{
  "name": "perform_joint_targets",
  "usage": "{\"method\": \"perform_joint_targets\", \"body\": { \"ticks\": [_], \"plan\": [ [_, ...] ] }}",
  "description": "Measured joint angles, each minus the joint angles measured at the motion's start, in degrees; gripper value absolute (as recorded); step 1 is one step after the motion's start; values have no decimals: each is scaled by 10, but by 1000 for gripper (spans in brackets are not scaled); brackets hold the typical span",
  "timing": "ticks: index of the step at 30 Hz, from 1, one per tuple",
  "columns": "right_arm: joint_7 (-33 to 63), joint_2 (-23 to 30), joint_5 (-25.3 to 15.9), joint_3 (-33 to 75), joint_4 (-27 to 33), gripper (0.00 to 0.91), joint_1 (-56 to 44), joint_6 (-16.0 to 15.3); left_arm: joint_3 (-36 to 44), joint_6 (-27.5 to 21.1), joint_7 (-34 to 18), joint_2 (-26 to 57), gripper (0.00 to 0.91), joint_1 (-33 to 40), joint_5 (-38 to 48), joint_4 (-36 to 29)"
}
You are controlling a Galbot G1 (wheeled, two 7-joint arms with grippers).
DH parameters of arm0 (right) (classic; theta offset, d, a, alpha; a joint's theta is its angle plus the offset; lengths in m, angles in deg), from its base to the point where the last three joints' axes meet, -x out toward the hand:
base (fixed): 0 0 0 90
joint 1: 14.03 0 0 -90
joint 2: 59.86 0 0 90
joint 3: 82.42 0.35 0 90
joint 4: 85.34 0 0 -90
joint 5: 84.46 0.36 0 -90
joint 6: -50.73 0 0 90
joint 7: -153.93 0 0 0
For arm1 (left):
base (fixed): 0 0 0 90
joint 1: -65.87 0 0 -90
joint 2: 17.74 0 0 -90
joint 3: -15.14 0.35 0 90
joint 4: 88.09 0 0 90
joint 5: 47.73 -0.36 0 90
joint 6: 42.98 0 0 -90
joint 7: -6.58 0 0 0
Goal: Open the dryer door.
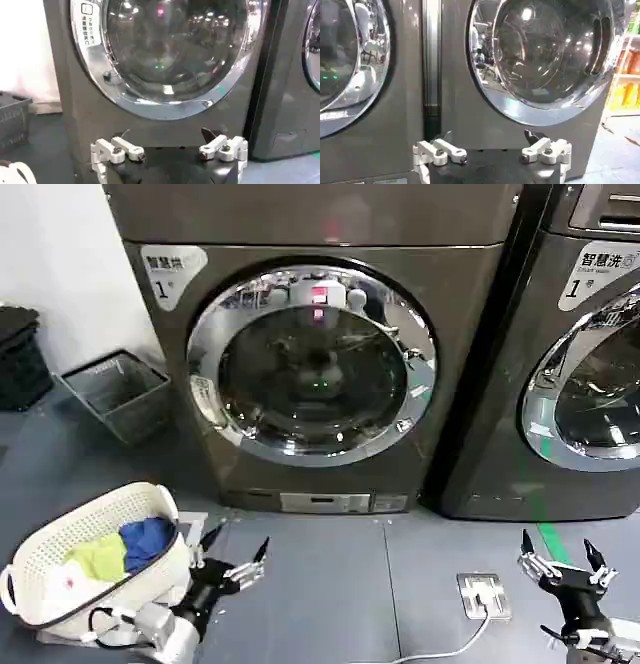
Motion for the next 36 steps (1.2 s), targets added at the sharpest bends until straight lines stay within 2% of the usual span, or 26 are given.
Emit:
{"method": "perform_joint_targets", "body": {
  "ticks": [7, 13, 19, 24, 36],
  "plan": [
    [4, -54, 53, -25, -12, 907, 8, 30, 0, -2, 0, 0, 907, -1, 0, -2],
    [6, -123, 101, -55, -23, 907, 19, 32, 0, -3, 0, -2, 907, -3, -1, -6],
    [-5, -188, 109, -100, -25, 907, 35, 42, 0, -6, 0, -5, 907, -1, -3, -9],
    [-15, -238, 114, -143, -19, 907, 57, 61, 0, -7, 1, -7, 907, -2, -5, -12],
    [-15, -339, 164, -274, 16, 907, 183, 75, -1, -7, 3, -7, 907, -7, -9, -17]
  ]
}}
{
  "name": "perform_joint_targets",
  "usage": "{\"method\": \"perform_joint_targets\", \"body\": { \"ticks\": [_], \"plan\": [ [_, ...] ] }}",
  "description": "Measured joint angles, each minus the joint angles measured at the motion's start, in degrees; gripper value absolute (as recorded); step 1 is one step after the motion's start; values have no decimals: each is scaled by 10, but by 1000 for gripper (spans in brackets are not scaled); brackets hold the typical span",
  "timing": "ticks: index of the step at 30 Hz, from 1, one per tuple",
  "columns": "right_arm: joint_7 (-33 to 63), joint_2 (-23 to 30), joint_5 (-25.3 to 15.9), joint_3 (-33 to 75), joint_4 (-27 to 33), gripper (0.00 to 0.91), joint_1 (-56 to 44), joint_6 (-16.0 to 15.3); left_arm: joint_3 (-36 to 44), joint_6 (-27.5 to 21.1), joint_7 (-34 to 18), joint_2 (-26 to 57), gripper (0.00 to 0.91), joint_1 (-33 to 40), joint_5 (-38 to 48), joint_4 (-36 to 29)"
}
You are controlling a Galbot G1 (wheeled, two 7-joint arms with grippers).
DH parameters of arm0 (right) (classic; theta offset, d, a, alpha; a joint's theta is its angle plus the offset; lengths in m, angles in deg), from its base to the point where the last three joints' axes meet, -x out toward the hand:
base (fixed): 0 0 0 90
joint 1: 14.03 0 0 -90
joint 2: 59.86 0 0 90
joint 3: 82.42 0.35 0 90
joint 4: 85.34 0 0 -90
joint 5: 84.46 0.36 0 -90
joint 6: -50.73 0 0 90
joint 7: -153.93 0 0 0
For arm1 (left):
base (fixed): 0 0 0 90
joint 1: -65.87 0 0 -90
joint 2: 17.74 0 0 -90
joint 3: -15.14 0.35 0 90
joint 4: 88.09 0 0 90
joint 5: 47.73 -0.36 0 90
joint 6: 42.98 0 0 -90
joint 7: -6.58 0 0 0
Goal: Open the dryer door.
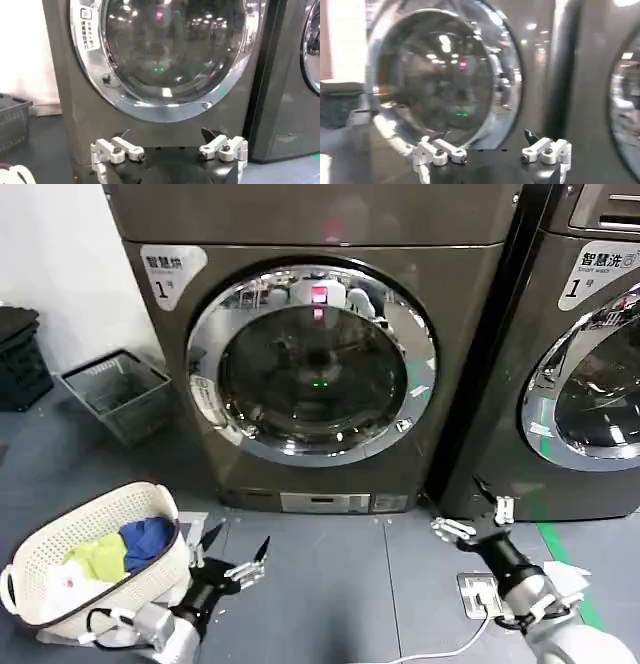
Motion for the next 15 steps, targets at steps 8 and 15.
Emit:
{"method": "perform_joint_targets", "body": {
  "ticks": [8, 15],
  "plan": [
    [-23, -48, 63, -97, 47, 907, 116, 14, 0, -2, 1, 2, 907, -1, -1, -3],
    [-32, -59, 116, -177, 91, 907, 228, 13, 1, -2, 2, 2, 907, -1, -5, 0]
  ]
}}
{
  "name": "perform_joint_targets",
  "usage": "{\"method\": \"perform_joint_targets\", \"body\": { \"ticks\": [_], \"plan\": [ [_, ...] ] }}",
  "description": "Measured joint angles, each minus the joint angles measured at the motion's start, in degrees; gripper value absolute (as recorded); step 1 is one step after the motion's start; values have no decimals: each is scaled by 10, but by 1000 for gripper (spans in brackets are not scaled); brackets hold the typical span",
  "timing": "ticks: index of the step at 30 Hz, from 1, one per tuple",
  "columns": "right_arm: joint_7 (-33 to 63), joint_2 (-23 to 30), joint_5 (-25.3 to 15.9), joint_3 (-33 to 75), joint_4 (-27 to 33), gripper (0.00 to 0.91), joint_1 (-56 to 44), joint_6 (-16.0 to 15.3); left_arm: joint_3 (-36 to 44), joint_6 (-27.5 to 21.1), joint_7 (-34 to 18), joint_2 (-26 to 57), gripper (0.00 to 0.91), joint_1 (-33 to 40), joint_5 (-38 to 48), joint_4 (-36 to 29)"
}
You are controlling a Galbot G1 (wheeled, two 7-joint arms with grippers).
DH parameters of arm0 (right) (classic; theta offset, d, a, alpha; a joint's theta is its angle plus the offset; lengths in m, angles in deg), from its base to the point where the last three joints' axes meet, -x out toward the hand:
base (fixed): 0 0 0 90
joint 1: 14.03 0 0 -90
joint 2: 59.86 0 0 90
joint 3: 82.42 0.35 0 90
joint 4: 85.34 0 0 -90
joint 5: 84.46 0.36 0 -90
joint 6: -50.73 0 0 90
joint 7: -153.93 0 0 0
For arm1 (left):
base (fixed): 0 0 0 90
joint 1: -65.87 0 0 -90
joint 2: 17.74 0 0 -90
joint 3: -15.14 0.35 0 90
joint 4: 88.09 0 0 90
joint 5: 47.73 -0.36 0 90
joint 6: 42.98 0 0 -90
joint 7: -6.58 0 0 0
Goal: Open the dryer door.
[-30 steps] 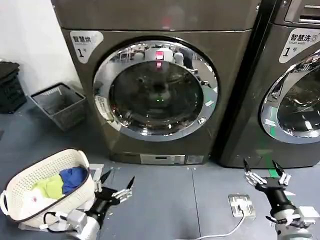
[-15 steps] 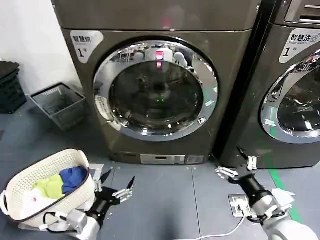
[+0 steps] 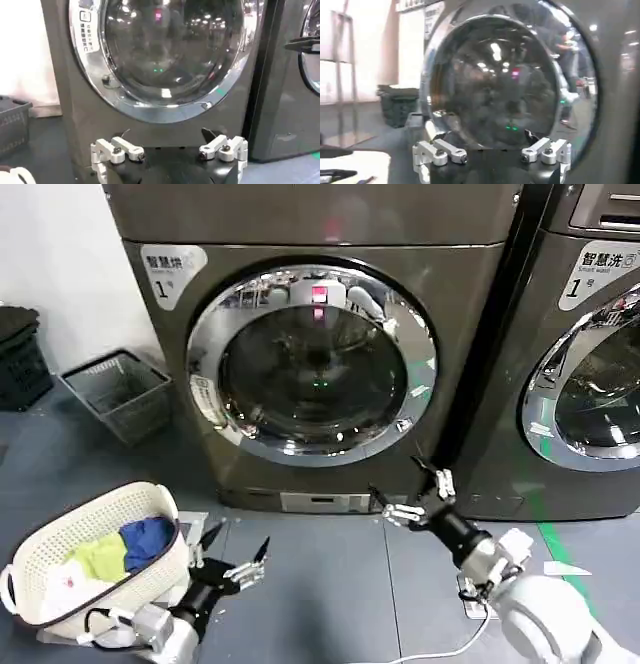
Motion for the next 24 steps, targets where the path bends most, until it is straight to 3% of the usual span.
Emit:
{"method": "perform_joint_targets", "body": {
  "ticks": [7, 24],
  "plan": [
    [-1, 15, 29, -75, 42, 907, 102, -4, 0, 0, 0, 0, 907, 0, -2, 0],
    [-15, 72, 55, -222, 135, 907, 280, -1, -2, 1, 0, -7, 907, -8, -7, -5]
  ]
}}
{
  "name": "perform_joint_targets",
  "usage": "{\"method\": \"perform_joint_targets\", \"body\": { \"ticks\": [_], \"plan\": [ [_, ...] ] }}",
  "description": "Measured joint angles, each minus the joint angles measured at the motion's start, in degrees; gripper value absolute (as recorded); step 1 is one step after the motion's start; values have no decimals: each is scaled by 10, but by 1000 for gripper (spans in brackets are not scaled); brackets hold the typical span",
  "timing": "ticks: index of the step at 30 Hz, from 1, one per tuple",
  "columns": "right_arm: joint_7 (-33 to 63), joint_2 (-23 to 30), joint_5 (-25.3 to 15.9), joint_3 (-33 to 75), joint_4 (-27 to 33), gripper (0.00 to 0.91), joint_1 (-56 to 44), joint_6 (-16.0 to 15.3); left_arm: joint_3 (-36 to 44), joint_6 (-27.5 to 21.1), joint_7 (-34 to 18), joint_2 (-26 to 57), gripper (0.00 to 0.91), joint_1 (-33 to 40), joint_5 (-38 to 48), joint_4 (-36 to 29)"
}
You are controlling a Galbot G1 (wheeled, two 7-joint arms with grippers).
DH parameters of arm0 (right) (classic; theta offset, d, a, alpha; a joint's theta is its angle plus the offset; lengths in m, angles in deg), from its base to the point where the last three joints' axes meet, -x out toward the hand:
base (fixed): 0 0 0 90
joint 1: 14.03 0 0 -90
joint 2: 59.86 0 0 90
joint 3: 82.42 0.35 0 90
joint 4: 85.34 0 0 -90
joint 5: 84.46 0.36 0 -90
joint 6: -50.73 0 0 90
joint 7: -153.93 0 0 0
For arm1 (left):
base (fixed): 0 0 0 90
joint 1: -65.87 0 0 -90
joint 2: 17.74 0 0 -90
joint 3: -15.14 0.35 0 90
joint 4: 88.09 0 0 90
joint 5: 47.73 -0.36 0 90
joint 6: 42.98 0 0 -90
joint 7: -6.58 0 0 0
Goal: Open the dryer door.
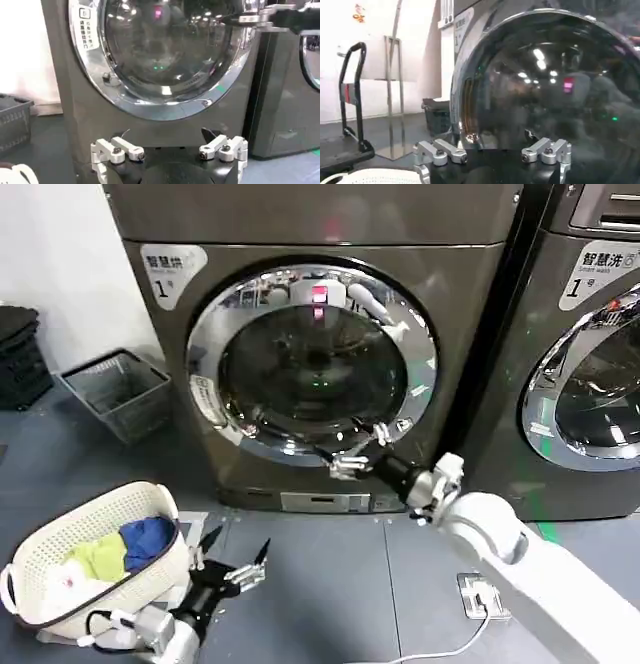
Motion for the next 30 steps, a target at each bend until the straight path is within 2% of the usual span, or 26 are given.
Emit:
{"method": "perform_joint_targets", "body": {
  "ticks": [13, 30],
  "plan": [
    [-18, 54, -1, -67, 93, 907, 76, 5, -7, 0, 0, -3, 907, -5, 0, -5],
    [-28, 111, -3, -109, 166, 907, 131, 10, -10, 1, 0, -8, 907, -11, -1, -7]
  ]
}}
